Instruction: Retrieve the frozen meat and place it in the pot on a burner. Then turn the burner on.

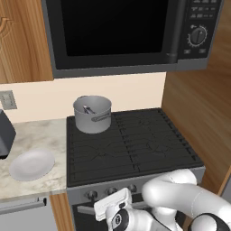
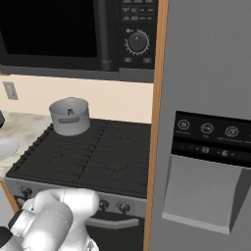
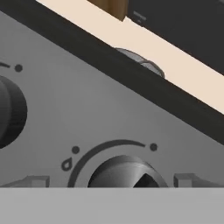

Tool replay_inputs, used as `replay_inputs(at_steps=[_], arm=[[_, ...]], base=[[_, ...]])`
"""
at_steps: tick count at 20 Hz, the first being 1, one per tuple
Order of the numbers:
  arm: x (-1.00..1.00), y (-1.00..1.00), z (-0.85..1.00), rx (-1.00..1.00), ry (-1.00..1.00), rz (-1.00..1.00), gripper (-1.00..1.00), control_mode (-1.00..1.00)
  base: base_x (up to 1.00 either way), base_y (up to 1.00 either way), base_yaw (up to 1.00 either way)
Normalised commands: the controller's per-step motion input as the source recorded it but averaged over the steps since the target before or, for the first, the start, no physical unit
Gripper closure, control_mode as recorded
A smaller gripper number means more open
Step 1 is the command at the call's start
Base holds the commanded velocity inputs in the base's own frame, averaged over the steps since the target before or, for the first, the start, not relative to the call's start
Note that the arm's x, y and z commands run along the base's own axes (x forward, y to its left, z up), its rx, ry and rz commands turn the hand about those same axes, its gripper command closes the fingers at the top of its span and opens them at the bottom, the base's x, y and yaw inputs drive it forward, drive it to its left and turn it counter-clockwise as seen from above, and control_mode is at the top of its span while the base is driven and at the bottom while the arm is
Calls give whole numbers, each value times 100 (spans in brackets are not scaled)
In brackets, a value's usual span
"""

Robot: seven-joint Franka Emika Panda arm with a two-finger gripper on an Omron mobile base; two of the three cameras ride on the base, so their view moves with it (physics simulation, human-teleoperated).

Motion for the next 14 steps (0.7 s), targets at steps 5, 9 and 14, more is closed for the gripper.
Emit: replay_inputs(at_steps=[5, 9, 14], arm=[[24, 0, -52, 0, 0, 11, 100, -100], [10, 0, -8, 0, 0, 6, 100, -100], [8, -1, 0, 0, 0, 3, 100, -100]], base=[[0, 0, 0], [0, 0, 0], [0, 0, 0]])
